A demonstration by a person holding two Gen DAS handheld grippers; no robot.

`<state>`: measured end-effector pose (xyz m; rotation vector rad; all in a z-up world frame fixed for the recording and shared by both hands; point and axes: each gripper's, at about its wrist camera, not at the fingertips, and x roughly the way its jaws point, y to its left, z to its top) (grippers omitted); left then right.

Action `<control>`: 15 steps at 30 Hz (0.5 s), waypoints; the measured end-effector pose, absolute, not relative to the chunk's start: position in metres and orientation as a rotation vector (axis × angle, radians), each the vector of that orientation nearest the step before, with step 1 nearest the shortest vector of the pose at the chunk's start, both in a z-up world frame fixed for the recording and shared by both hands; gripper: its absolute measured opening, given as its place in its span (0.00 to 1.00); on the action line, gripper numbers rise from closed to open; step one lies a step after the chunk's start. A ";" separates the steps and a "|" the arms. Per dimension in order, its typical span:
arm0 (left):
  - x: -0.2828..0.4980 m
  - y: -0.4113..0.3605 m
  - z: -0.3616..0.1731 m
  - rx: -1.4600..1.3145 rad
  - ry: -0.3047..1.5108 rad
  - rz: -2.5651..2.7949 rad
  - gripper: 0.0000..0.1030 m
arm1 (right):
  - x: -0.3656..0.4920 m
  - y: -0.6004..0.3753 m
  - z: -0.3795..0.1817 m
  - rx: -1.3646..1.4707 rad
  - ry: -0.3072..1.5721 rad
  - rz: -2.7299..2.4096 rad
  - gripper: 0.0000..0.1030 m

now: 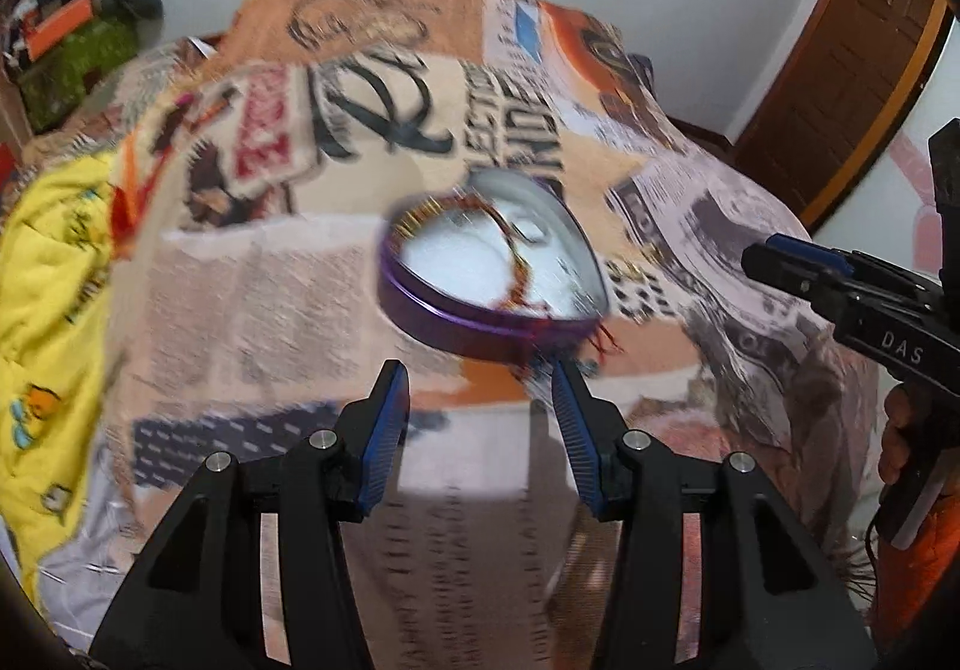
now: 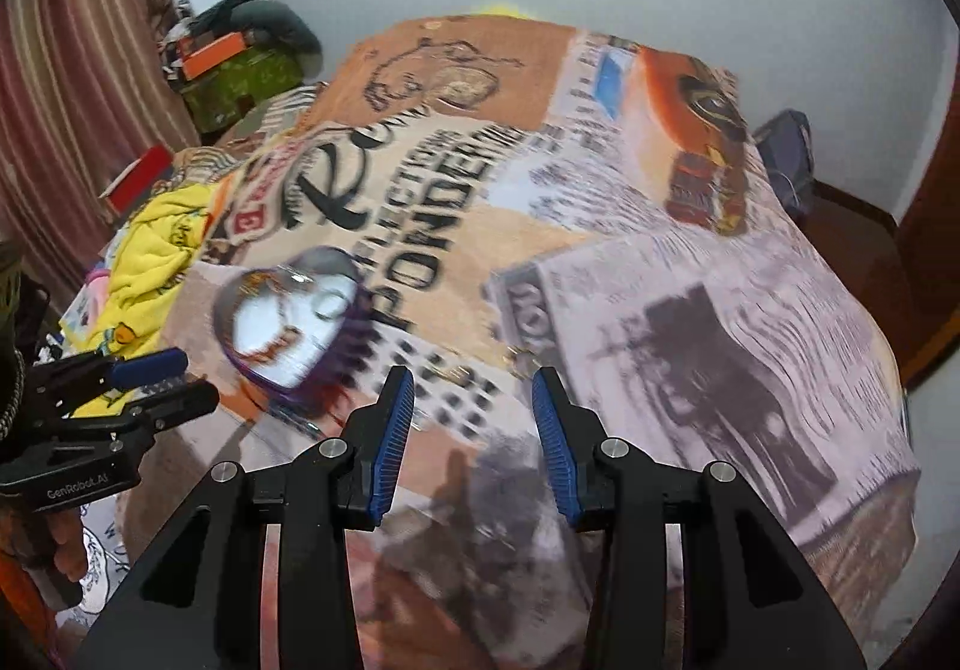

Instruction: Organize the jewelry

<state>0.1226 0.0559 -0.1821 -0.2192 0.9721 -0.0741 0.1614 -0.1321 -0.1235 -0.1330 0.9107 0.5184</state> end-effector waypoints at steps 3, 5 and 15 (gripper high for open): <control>0.126 0.047 -0.190 -0.221 0.988 -0.089 0.47 | 0.164 -0.143 -0.132 -0.126 0.936 0.497 0.36; 0.128 0.043 -0.190 -0.220 0.978 -0.103 0.47 | 0.166 -0.149 -0.137 -0.123 0.950 0.491 0.36; 0.138 0.047 -0.198 -0.292 0.979 -0.132 0.31 | 0.189 -0.149 -0.162 -0.026 1.040 0.570 0.36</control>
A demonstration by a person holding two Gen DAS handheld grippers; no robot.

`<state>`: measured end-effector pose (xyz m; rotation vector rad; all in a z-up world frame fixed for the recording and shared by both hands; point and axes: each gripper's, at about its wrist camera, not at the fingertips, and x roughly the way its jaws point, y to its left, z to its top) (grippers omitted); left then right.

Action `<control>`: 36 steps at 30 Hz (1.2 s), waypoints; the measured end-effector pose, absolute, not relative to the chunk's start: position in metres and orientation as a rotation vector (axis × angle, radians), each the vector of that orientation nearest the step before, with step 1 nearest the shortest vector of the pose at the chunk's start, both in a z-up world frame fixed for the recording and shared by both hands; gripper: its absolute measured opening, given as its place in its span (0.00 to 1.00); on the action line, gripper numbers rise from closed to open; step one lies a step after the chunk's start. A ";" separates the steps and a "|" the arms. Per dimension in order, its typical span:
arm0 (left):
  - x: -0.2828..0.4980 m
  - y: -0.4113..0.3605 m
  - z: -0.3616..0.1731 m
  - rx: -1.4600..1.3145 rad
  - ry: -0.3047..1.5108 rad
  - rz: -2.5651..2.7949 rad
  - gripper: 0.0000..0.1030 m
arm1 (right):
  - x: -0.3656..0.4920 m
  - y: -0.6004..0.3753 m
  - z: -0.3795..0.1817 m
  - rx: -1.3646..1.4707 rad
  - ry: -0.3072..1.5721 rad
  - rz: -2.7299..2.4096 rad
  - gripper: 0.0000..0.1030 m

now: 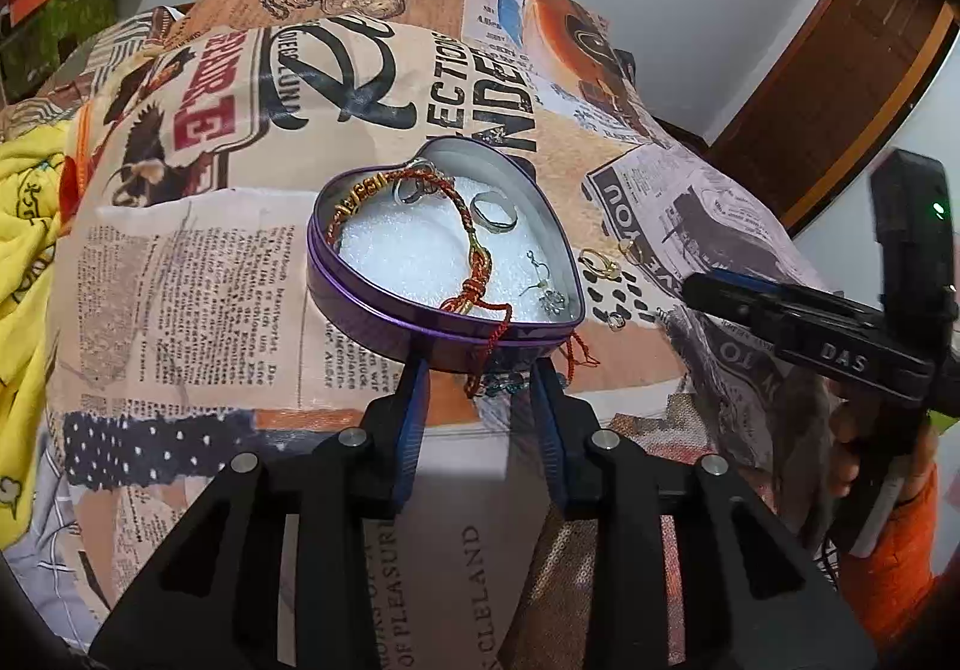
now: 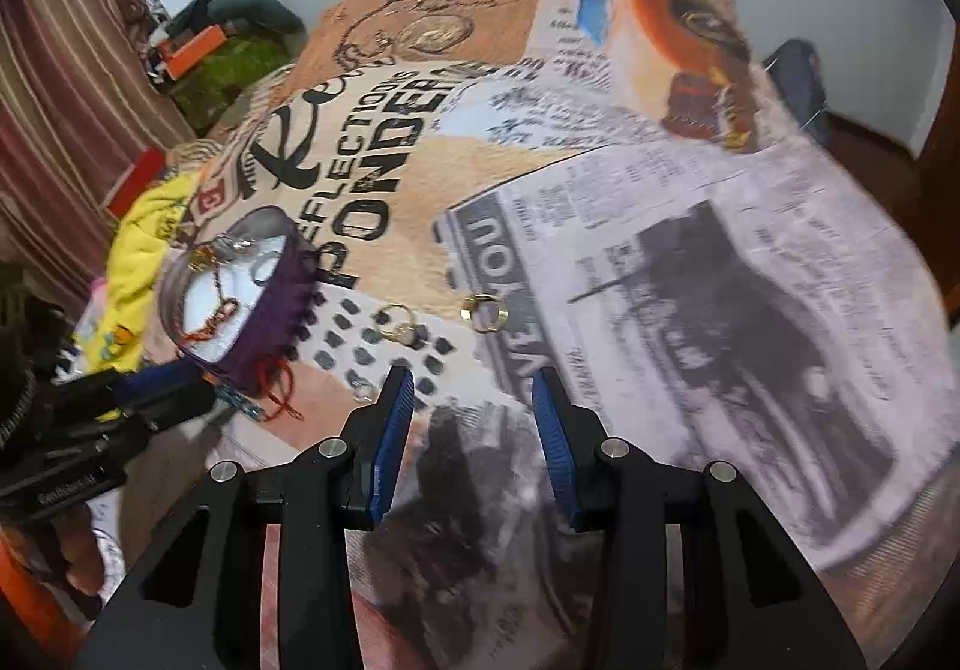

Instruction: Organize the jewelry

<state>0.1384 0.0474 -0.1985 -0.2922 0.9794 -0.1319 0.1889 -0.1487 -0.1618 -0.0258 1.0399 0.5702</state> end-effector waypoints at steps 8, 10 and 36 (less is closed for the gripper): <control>0.143 0.046 -0.203 -0.281 0.984 -0.138 0.14 | 0.199 -0.117 -0.178 -0.051 1.073 0.653 0.36; 0.145 0.049 -0.205 -0.300 0.982 -0.141 0.10 | 0.200 -0.113 -0.181 -0.047 1.076 0.661 0.36; 0.116 0.049 -0.111 -0.204 0.750 -0.111 0.00 | 0.179 -0.122 -0.132 -0.006 0.925 0.658 0.16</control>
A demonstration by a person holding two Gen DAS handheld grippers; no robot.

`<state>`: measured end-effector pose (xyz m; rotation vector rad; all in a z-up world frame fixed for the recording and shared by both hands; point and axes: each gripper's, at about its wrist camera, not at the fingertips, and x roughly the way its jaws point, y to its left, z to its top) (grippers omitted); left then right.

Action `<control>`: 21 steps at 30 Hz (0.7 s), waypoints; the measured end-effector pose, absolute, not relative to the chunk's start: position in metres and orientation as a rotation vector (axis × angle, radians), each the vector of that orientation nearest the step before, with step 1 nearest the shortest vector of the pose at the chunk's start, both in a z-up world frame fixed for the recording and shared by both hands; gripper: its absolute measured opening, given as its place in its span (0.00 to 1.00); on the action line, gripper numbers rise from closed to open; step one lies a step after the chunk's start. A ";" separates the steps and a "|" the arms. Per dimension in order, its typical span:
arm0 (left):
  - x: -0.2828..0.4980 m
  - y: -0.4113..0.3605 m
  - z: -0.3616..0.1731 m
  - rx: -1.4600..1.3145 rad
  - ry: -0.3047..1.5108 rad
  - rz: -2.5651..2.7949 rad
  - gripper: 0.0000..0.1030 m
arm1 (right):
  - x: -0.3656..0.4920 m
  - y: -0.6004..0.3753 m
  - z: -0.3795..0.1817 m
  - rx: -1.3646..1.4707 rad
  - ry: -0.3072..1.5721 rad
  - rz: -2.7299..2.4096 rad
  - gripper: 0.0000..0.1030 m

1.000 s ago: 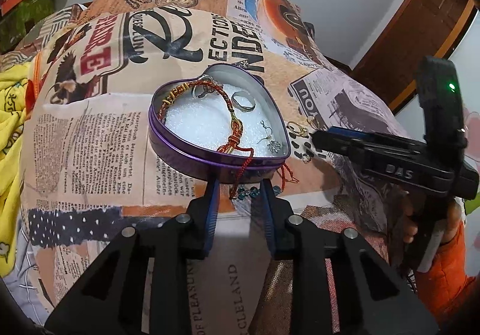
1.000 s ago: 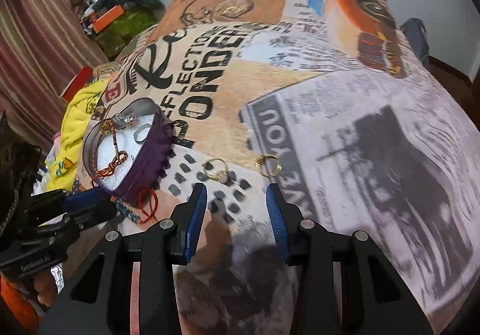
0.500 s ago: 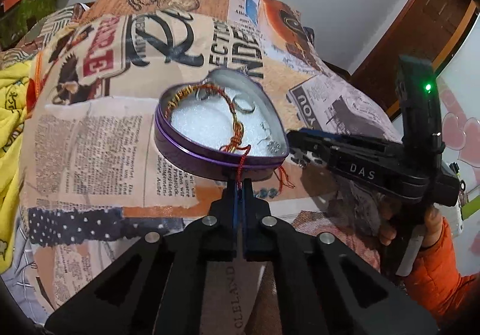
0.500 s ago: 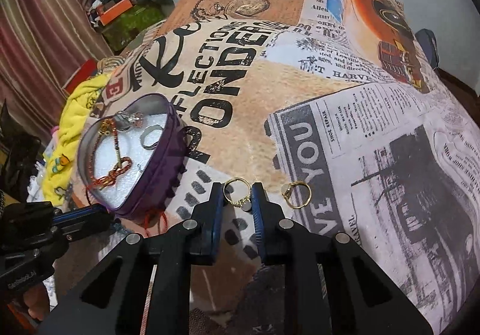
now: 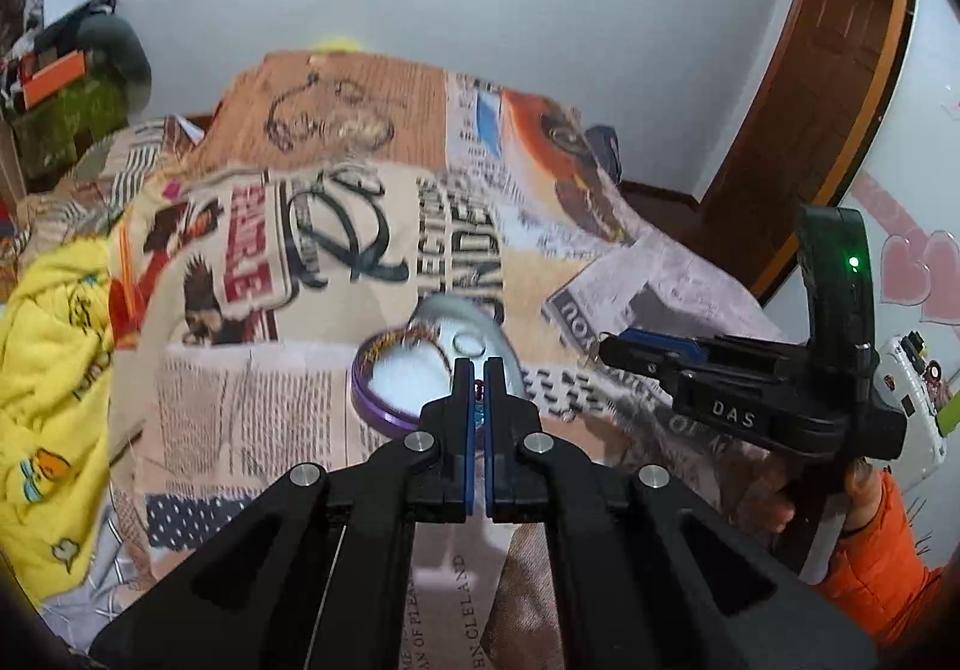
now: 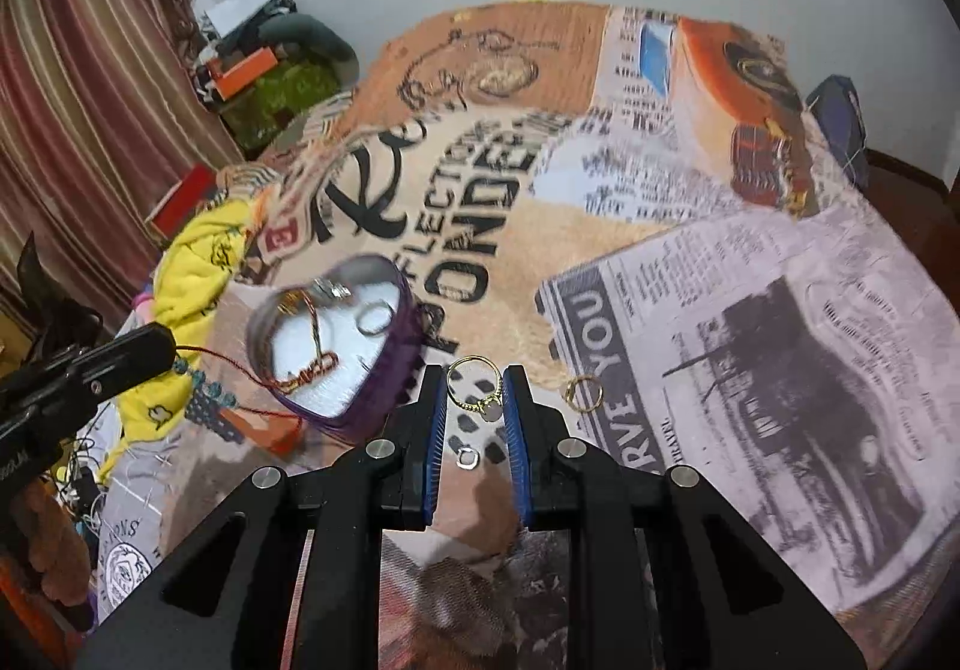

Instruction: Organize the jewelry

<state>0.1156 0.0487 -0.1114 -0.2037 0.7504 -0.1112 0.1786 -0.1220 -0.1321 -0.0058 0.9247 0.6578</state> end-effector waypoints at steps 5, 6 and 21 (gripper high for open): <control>0.118 0.047 -0.097 -0.194 0.715 -0.119 0.00 | 0.173 -0.122 -0.118 0.011 0.884 0.660 0.16; 0.119 0.046 -0.096 -0.190 0.710 -0.119 0.00 | 0.171 -0.122 -0.116 0.012 0.878 0.661 0.16; 0.140 0.062 -0.085 -0.161 0.653 -0.068 0.00 | 0.167 -0.103 -0.096 0.033 0.811 0.721 0.16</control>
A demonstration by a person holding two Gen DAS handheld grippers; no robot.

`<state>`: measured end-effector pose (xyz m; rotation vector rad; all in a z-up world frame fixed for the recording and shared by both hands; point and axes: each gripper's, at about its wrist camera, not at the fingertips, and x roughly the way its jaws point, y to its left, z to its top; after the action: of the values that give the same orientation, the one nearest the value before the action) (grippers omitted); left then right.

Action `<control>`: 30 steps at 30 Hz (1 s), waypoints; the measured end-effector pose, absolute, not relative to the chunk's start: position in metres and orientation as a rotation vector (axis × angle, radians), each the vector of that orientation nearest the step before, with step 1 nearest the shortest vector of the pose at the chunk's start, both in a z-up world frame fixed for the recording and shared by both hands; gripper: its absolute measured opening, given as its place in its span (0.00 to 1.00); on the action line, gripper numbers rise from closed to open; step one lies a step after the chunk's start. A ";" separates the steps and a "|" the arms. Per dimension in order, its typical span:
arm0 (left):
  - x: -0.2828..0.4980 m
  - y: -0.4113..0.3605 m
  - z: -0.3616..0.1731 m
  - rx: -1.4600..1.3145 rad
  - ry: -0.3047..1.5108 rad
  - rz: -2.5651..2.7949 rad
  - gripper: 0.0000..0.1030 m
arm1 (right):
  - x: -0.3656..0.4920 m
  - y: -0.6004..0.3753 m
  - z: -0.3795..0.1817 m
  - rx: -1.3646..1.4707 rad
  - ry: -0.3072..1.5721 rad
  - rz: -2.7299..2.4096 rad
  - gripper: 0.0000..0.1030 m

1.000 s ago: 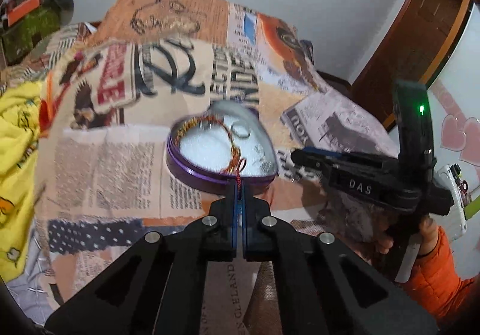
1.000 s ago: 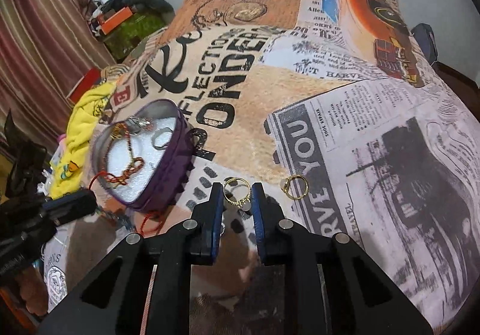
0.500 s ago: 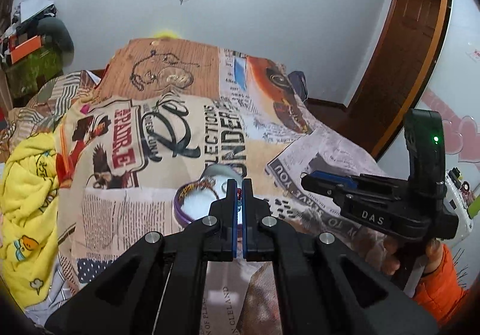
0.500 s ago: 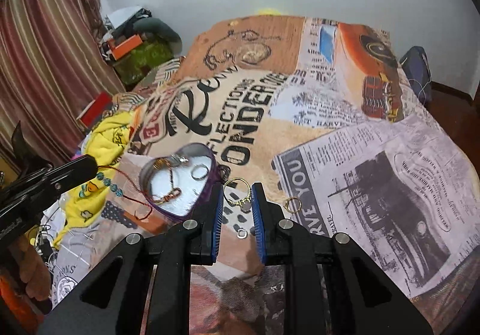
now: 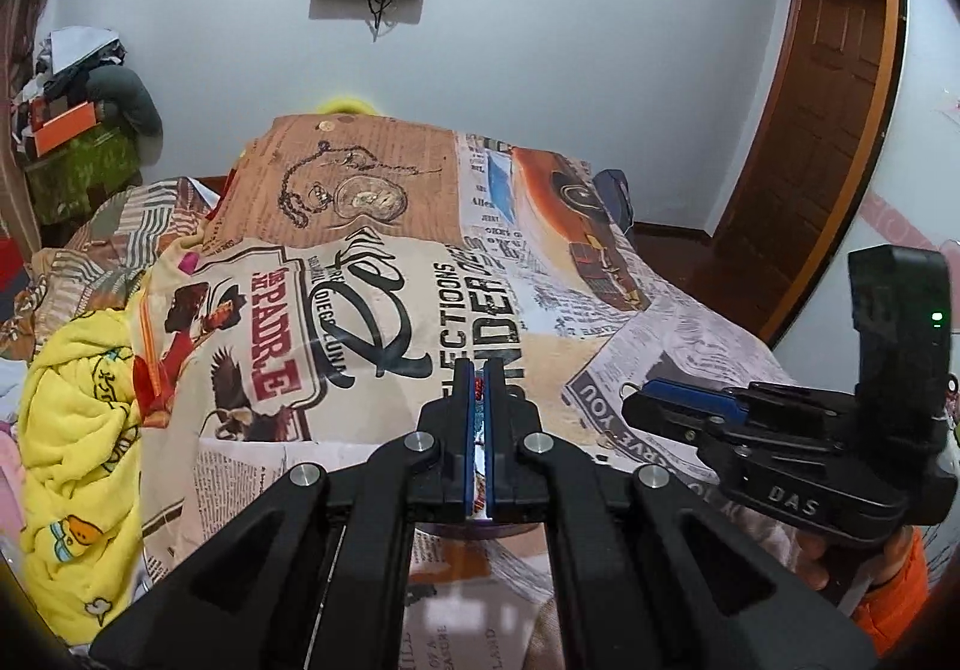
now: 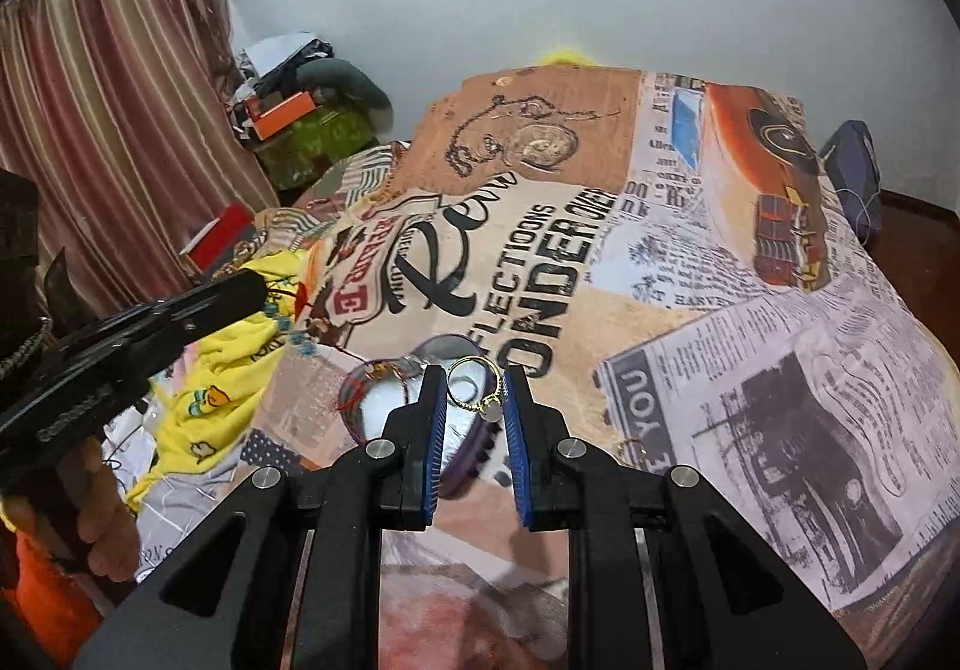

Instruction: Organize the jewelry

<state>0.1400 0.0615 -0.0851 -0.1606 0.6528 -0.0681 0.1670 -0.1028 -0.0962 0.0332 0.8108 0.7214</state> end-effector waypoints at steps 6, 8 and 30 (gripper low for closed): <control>0.152 0.069 -0.105 -0.171 0.700 -0.061 0.00 | 0.173 -0.091 -0.102 0.029 0.823 0.744 0.16; 0.156 0.072 -0.114 -0.182 0.724 -0.062 0.00 | 0.175 -0.086 -0.105 0.027 0.832 0.750 0.16; 0.152 0.091 -0.150 -0.143 0.807 -0.019 0.34 | 0.182 -0.055 -0.136 -0.051 0.917 0.792 0.17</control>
<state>0.1521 0.0915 -0.1497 -0.1429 0.8067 -0.0188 0.1817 -0.0549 -0.1362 -0.0506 0.9174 0.7924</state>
